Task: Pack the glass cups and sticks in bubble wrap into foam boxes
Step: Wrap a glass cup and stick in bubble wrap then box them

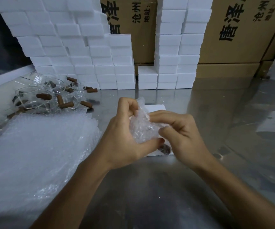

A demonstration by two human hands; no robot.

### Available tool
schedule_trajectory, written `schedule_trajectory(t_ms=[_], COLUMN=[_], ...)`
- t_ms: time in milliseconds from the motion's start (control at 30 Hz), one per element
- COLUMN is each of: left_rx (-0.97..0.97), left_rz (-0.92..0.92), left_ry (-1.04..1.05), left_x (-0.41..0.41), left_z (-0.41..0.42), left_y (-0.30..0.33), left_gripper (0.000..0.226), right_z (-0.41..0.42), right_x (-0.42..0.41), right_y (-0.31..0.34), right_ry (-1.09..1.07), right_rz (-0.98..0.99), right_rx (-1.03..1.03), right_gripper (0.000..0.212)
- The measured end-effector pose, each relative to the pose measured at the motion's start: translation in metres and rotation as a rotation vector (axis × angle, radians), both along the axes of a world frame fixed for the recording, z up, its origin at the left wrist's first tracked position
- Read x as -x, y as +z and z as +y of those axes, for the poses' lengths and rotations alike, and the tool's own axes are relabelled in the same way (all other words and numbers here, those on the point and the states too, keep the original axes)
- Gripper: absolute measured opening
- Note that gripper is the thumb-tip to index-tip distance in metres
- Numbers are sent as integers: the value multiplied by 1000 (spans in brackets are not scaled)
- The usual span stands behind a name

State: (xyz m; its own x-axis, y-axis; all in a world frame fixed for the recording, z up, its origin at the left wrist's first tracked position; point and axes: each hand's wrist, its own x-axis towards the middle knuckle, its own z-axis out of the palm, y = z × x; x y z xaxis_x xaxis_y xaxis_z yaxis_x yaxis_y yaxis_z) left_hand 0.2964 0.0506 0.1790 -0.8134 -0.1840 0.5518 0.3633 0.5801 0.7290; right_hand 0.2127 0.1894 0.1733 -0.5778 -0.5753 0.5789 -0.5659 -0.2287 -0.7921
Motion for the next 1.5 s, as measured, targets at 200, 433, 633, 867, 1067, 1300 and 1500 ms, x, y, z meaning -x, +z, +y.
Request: schedule_trajectory(t_ms=[200, 433, 633, 867, 1067, 1300, 1500], left_rx=[132, 341, 351, 235, 196, 116, -174], left_rz=[-35, -49, -4, 47, 36, 38, 93], left_ry=[45, 36, -6, -18, -37, 25, 181], left_x=[-3, -7, -7, -4, -5, 2, 7], left_z=[-6, -10, -8, -1, -2, -1, -3], left_y=[4, 8, 7, 6, 4, -6, -8], left_gripper=[65, 69, 66, 64, 61, 55, 47], right_z=[-5, -10, -10, -4, -4, -4, 2], right_x=[-15, -20, -18, -12, -13, -10, 3], right_y=[-2, -4, -5, -3, -3, -5, -2], right_ry=[31, 93, 173, 288, 323, 268, -58], right_rz=[288, 265, 111, -72, -109, -58, 310], right_rx=[-143, -186, -193, -163, -178, -128, -102], right_gripper=[45, 52, 42, 31, 26, 27, 40])
